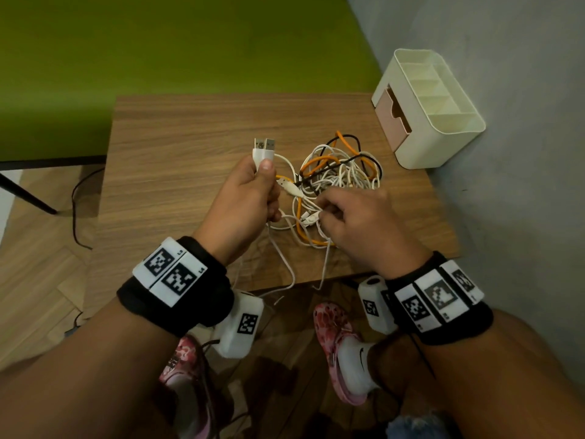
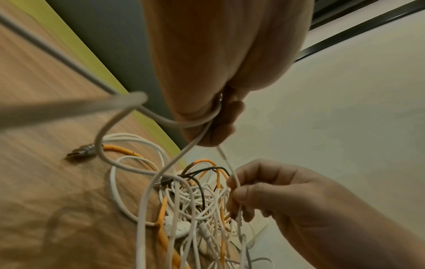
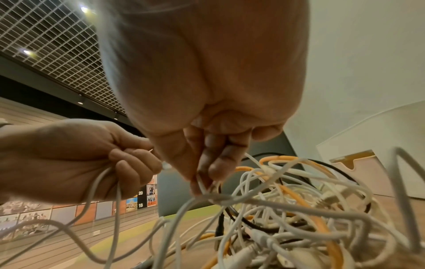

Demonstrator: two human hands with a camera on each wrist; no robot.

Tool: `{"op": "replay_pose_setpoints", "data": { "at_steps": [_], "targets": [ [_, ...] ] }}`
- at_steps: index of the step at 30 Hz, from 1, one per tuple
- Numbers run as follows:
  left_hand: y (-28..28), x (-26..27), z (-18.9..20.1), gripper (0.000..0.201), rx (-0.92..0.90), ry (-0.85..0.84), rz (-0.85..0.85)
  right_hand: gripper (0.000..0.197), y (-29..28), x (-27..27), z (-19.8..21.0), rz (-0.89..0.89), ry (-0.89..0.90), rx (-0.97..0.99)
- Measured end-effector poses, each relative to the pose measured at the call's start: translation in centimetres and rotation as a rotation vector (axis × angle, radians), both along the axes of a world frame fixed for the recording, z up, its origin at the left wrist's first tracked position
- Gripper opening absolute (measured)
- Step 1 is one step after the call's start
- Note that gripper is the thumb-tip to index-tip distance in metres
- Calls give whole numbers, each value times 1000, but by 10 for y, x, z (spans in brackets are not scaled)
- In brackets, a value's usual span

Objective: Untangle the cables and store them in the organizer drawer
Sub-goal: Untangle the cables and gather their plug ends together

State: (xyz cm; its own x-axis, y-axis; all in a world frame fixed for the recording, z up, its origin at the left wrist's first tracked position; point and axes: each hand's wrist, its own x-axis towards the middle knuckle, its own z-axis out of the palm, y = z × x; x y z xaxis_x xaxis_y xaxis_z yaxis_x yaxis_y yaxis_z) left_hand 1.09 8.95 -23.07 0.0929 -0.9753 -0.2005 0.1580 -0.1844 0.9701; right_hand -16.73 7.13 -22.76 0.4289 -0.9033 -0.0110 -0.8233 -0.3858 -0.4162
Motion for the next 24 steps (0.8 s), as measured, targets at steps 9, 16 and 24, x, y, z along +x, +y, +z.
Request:
{"op": "replay_pose_setpoints", "data": {
  "at_steps": [9, 16, 24],
  "targets": [
    [0, 0, 12, 31, 21, 154, 50, 12, -6, 5, 12, -316, -867, 77],
    [1, 3, 9, 25, 39, 241, 71, 10, 2, 15, 12, -164, -917, 271],
    [7, -15, 8, 41, -34, 19, -51, 14, 15, 34, 1, -91, -940, 422]
  ]
}}
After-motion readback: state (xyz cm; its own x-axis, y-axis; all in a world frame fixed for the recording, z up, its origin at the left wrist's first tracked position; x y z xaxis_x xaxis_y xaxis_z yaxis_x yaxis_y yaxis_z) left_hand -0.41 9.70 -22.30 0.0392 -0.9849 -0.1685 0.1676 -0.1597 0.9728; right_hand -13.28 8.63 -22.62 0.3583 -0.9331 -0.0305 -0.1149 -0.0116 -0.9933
